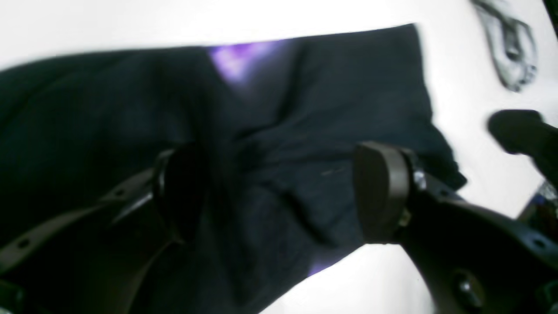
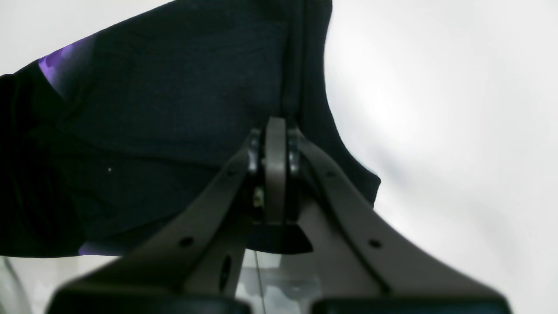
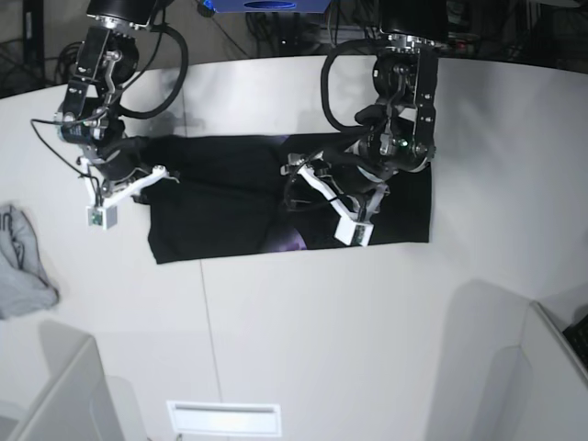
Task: Fold the T-shirt properly
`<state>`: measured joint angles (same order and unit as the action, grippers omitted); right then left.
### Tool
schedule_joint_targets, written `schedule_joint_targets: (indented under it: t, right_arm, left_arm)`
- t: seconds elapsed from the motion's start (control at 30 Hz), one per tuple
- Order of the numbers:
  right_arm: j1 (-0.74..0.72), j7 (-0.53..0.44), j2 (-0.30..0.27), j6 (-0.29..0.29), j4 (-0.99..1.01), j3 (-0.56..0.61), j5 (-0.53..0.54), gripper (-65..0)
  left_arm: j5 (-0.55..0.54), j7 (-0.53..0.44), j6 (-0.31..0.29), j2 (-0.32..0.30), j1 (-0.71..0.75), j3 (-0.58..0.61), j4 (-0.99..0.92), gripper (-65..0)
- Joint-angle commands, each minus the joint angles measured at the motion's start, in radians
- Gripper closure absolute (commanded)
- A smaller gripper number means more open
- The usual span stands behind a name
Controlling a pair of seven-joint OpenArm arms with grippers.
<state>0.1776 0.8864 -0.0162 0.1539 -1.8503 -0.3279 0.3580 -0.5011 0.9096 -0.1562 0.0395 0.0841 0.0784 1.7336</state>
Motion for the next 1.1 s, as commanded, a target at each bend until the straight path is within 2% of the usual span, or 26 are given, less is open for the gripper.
schedule_joint_targets:
  t: [0.0, 0.1, 0.17, 0.3, 0.37, 0.43, 0.57, 0.63, 0.7, 0.73, 0.77, 0.9, 1.07]
  right_arm:
    - [-0.011, -0.017, -0.006, 0.002, -0.015, -0.004, 0.006, 0.0]
    - [-0.014, -0.016, -0.008, 0.002, -0.015, -0.004, 0.006, 0.0]
    - [-0.016, -0.016, -0.011, 0.002, -0.015, -0.004, 0.006, 0.0]
    - [-0.04, 0.01, -0.012, 0.002, -0.015, 0.0, 0.006, -1.4]
    - [-0.072, 0.066, -0.012, 0.003, -0.015, -0.001, 0.006, -15.9]
    - [-0.105, 0.11, -0.011, 0.003, -0.004, -0.003, 0.006, -25.5]
    - [-0.174, 0.152, -0.024, 0.008, 0.091, -0.003, 0.006, -34.4]
    - [-0.207, 0.17, -0.047, 0.065, 0.157, -0.003, 0.013, -38.7]
    - [-0.24, 0.193, -0.069, 0.143, 0.231, -0.02, 0.055, -44.3]
    - [-0.254, 0.205, -0.081, 0.164, 0.266, -0.044, 0.077, -46.7]
    - [-0.264, 0.21, -0.087, 0.172, 0.292, -0.066, 0.092, -48.5]
    - [-0.275, 0.202, -0.118, 0.177, 0.332, -0.093, 0.106, -49.1]
    - [-0.301, 0.205, -0.121, 0.178, 0.387, -0.096, 0.108, -49.2]
  left_arm:
    - [-0.011, -0.01, -0.004, 0.003, -0.005, 0.004, 0.026, -47.9]
    - [-0.011, -0.01, -0.003, -0.022, 0.009, -0.045, 0.067, -41.5]
    - [-0.011, -0.008, -0.003, -0.037, 0.046, -0.133, 0.101, -32.1]
    - [-0.011, -0.008, -0.007, -0.082, 0.099, -0.354, 0.119, -0.3]
    - [-0.011, -0.008, -0.007, -0.109, 0.115, -0.457, 0.101, 0.0]
    - [-0.011, -0.008, -0.007, -0.14, 0.124, -0.529, 0.078, 0.0]
    - [-0.011, -0.014, -0.009, -0.211, 0.162, -0.612, 0.045, 0.0]
    - [-0.011, -0.016, -0.009, -0.232, 0.184, -0.638, 0.038, 0.0]
    - [-0.011, -0.017, -0.009, -0.24, 0.202, -0.659, 0.038, 0.0]
    - [-0.011, -0.017, -0.009, -0.243, 0.21, -0.674, 0.039, 0.0]
    - [-0.011, -0.017, -0.009, -0.247, 0.217, -0.685, 0.039, 0.0]
    - [-0.009, -0.017, -0.01, -0.247, 0.22, -0.716, 0.038, 0.0]
    - [-0.009, -0.017, -0.01, -0.244, 0.213, -0.707, 0.036, 0.0]
